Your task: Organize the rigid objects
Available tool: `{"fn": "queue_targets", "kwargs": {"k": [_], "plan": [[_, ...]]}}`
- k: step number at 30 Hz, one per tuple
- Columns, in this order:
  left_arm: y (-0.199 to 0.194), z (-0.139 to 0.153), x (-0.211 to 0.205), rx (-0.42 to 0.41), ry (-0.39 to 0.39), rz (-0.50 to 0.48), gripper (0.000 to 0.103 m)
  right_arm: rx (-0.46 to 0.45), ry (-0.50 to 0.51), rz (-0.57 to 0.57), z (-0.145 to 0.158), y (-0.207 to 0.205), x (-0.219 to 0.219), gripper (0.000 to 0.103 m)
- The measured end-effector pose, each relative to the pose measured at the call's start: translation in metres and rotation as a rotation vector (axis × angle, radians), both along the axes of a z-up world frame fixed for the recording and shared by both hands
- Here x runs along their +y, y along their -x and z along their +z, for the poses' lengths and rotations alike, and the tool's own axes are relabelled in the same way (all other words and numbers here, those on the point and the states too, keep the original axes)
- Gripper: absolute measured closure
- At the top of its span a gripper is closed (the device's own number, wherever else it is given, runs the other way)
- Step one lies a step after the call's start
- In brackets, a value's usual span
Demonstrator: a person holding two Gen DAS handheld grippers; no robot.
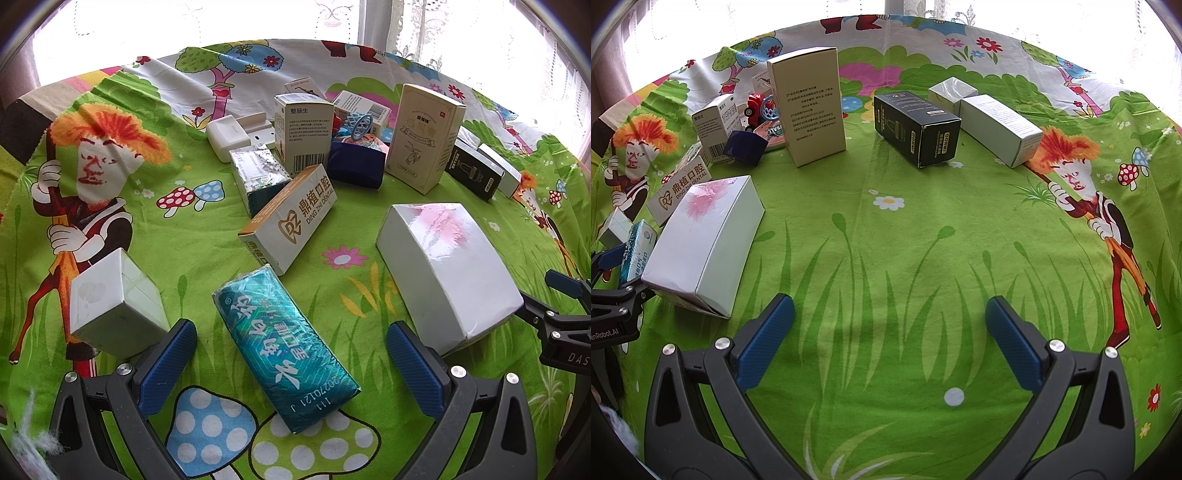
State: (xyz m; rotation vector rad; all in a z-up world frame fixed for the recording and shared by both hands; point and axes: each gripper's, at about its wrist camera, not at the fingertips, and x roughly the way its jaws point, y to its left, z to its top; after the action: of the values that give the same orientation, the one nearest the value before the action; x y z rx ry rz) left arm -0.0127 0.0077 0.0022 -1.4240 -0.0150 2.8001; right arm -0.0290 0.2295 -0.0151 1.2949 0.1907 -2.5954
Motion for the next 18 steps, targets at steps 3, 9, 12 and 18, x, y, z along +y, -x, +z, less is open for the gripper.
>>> {"fn": "queue_targets", "kwargs": {"k": [3,9,12,18], "plan": [[-0.004,0.002,-0.002,-0.030,-0.002,-0.015,0.000,0.002,-0.001,0.001,-0.001,0.000,0.000,0.000],[-0.049,0.009,-0.024,0.025,-0.048,0.040,0.000,0.007,0.001,0.010,-0.003,0.000,0.001,0.000],[-0.059,0.018,-0.050,0.079,-0.064,0.132,0.000,0.009,0.002,0.011,-0.004,0.000,0.002,0.000],[-0.038,0.023,-0.078,0.025,-0.120,0.128,0.000,0.010,-0.002,0.004,-0.004,-0.001,0.003,0.000]]}}
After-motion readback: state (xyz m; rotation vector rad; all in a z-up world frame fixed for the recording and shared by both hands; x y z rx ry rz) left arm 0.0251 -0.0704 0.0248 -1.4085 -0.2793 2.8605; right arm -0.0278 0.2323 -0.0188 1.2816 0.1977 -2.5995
